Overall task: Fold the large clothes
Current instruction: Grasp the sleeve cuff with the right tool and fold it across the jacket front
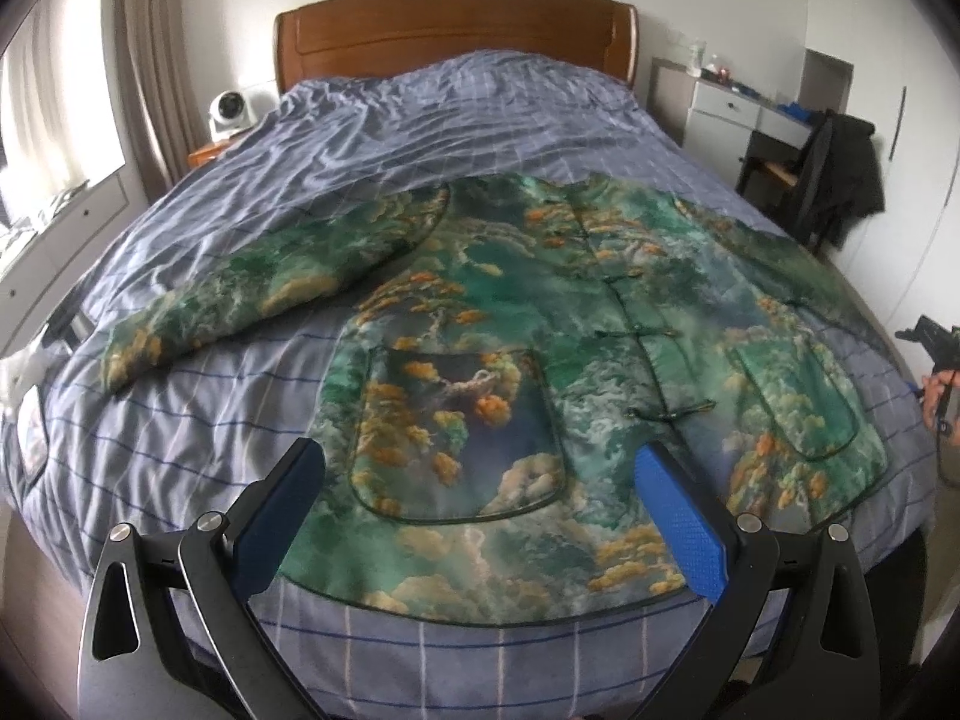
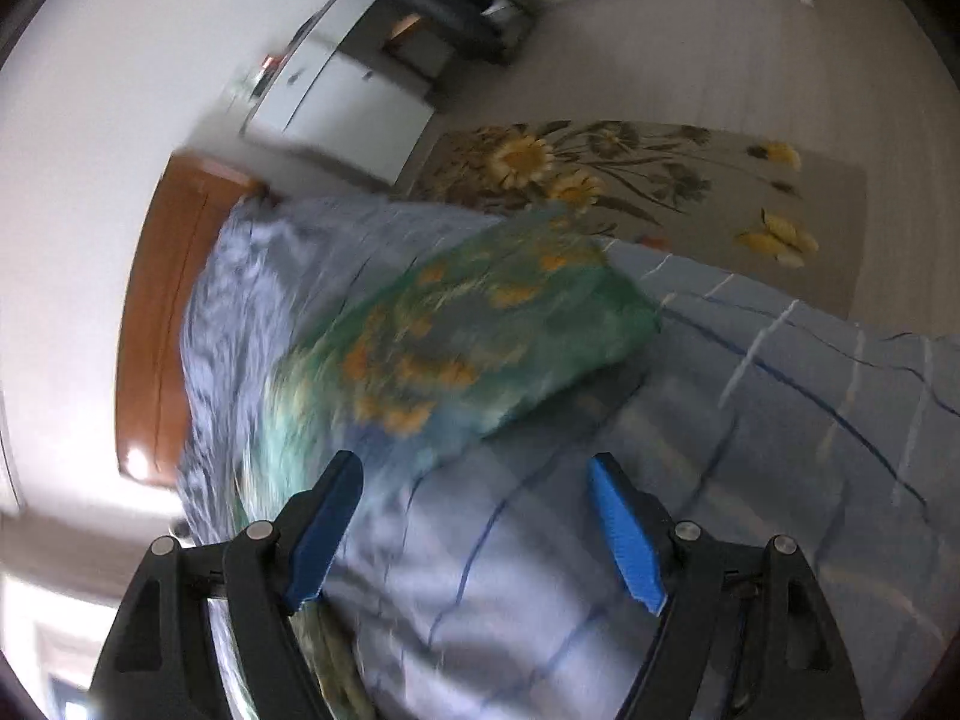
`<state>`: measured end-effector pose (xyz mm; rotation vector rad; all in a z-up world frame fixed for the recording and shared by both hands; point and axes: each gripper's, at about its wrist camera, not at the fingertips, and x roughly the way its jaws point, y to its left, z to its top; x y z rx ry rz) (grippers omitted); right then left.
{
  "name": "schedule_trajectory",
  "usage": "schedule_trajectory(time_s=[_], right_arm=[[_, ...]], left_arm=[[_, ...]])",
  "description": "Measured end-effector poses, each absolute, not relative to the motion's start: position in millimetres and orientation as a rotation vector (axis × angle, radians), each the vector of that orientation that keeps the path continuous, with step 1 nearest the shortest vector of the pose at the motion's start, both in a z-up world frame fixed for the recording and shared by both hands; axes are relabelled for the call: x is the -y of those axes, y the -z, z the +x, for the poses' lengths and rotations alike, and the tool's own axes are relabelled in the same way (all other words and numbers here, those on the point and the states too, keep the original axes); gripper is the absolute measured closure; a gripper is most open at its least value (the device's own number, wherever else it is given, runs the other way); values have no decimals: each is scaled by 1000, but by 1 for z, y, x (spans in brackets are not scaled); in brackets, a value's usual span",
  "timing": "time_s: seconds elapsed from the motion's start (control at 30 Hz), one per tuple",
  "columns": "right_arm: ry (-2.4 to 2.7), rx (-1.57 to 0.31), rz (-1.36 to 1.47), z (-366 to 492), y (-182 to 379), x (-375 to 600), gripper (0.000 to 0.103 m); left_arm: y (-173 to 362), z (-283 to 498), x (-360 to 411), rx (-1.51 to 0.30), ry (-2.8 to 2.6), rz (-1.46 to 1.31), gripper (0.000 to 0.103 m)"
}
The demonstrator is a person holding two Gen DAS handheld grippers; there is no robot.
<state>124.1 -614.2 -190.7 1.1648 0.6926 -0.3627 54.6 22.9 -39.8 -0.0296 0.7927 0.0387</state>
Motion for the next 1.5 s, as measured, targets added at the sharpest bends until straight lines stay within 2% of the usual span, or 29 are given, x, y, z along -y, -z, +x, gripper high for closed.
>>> schedule_trajectory(time_s=[0.1,0.17,0.23,0.27,0.3,0.37,0.43,0.53,0.67,0.8,0.93,1.2,1.27,1.3,1.33,1.4,1.47,1.5], right_arm=[[380,-630,1259,133,210,631,25],[377,-603,1292,142,218,635,29],[398,-608,1265,152,220,637,50],[442,-632,1192,159,218,634,74],[486,-647,1118,159,211,635,82],[551,-627,897,168,184,618,89],[563,-589,687,176,151,593,92],[465,-493,352,185,85,526,92],[271,-374,79,184,20,433,92],[48,-348,-42,187,-4,351,93],[-115,-419,-105,198,18,282,94],[-252,-712,-109,208,117,215,93],[-269,-777,-123,205,132,208,90],[-269,-801,-126,203,137,208,84],[-275,-818,-124,198,140,211,78],[-312,-853,-104,190,142,212,51],[-345,-858,-105,175,146,213,40],[-356,-859,-112,168,144,213,39]], left_arm=[[44,55,-28,-810,-57,-44,0],[46,55,-29,-823,-67,-54,0],[47,55,-30,-828,-73,-54,0],[47,55,-30,-827,-76,-51,0],[47,54,-30,-823,-78,-46,0],[46,53,-30,-817,-85,-35,0],[48,54,-31,-818,-87,-33,0],[52,57,-33,-831,-82,-52,0],[57,57,-32,-834,-66,-87,0],[54,51,-31,-824,-61,-70,0],[52,44,-38,-813,-72,-82,0],[58,37,-47,-830,-90,-95,0],[62,38,-46,-840,-89,-92,0],[63,39,-45,-846,-87,-92,0],[64,40,-44,-850,-84,-93,0],[66,42,-42,-861,-73,-94,0],[68,43,-38,-866,-64,-89,0],[68,43,-36,-867,-60,-85,0]])
